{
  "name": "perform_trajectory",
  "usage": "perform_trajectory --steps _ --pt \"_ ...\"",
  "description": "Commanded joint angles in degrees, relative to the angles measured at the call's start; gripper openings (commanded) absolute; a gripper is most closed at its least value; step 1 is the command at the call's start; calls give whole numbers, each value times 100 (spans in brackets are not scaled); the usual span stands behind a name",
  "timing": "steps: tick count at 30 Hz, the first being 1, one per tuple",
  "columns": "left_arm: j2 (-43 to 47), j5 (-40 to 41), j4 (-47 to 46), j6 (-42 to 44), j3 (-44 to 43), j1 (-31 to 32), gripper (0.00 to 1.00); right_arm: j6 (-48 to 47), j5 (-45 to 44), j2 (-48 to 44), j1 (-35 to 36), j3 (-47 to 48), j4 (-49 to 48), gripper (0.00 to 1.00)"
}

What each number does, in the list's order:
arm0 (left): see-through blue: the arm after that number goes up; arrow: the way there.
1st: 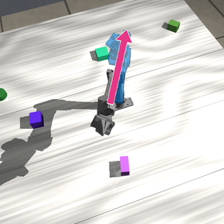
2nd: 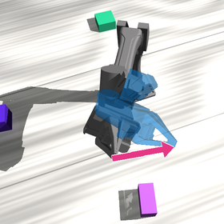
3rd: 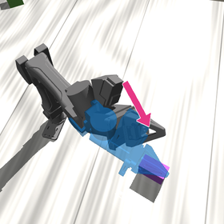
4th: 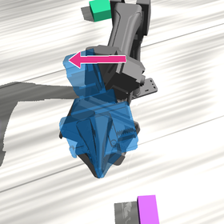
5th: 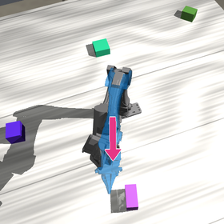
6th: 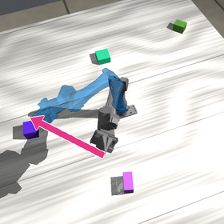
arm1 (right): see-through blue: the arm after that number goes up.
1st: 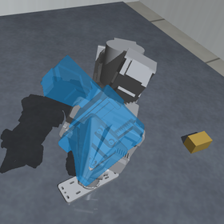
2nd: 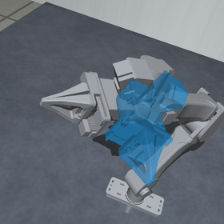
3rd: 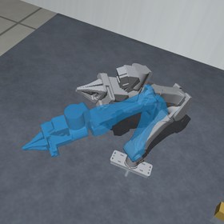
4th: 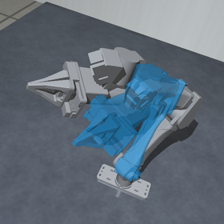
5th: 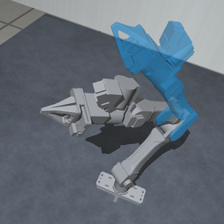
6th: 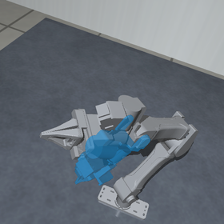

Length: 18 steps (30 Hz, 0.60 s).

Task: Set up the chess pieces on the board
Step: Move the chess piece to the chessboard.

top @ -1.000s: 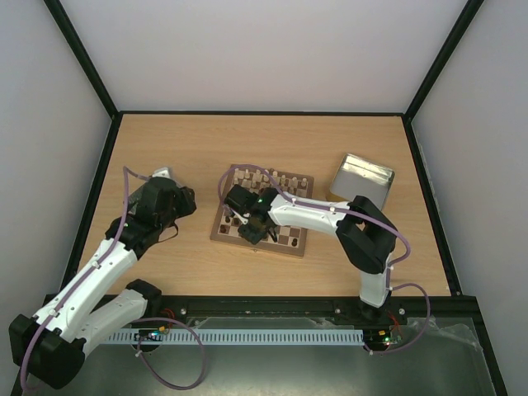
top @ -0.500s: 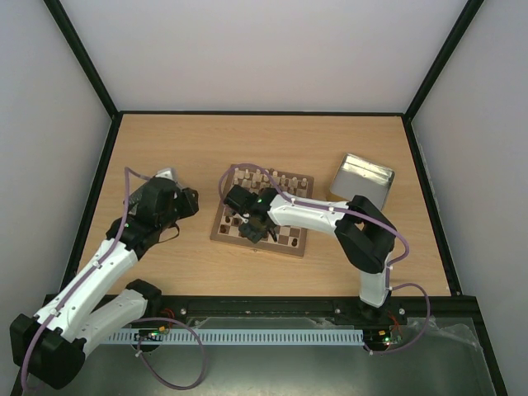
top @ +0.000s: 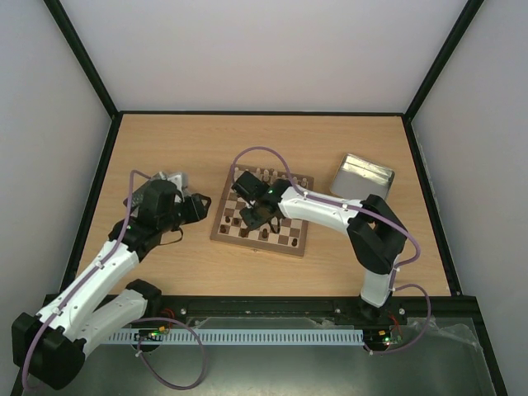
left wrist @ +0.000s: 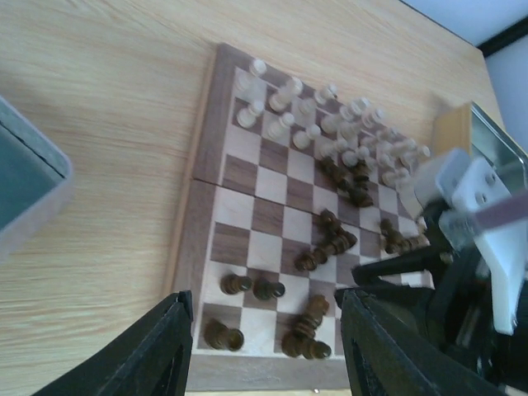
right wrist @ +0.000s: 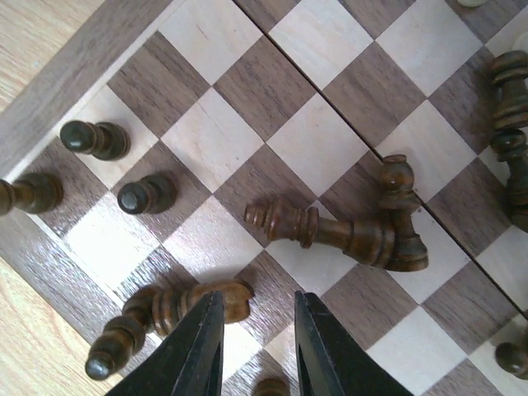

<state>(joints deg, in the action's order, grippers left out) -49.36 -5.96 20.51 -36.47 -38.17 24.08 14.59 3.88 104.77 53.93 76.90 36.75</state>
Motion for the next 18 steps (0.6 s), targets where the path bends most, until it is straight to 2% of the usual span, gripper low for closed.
perform_trajectory --steps 1,6,12,18 --pt "-9 -843 -329 -100 235 15 52 506 284 -72 -20 -123 -285 24" --pt "-179 -1139 -484 -221 378 308 54 596 332 67 -21 -148 -338 26" --pt "-562 -1413 -785 -436 526 768 58 615 254 155 -23 -204 -292 33" --pt "-1021 -1488 -946 -564 541 1107 56 598 175 173 -23 -276 -266 34"
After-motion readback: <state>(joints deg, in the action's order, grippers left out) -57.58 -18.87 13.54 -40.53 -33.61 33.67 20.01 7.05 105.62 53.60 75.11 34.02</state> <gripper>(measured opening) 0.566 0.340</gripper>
